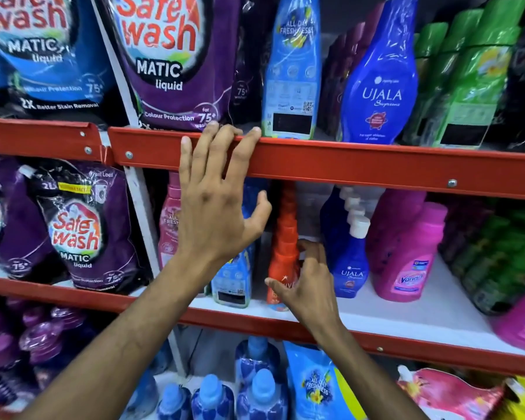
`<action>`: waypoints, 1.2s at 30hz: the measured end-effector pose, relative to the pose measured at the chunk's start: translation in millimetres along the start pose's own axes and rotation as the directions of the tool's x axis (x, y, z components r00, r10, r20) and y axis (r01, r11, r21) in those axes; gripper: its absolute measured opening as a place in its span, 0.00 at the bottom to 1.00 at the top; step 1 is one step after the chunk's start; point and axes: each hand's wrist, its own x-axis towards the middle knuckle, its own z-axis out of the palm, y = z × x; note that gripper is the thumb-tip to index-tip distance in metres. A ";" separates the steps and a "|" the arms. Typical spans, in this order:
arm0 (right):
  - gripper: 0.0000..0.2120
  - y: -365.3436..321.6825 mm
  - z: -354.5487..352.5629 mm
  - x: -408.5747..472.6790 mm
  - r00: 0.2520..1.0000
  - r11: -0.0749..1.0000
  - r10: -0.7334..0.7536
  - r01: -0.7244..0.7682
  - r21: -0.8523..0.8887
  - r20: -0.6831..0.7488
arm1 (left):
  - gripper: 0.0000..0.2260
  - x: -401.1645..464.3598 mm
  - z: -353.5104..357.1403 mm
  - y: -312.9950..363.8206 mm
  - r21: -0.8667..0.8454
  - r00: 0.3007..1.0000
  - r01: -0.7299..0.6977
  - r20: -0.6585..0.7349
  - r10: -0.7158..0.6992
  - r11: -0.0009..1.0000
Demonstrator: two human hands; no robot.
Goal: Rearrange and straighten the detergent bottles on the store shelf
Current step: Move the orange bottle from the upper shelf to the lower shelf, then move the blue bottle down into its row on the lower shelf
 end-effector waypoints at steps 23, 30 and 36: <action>0.38 -76.8 -165.6 61.0 0.748 0.892 -0.392 0.165 -0.422 -0.536 | 0.37 -0.5 13.7 39.0 -0.004 0.996 -0.048 -0.072 0.047 0.999; 0.42 -103.4 -194.4 90.1 0.792 0.930 -0.314 0.145 -0.338 -0.524 | 0.37 11.5 25.3 60.3 0.002 0.989 -0.129 -0.066 0.129 0.992; 0.47 -107.0 -193.3 103.8 0.859 0.941 -0.274 0.147 -0.304 -0.432 | 0.31 15.1 20.7 63.2 0.016 0.993 -0.098 -0.068 0.099 0.995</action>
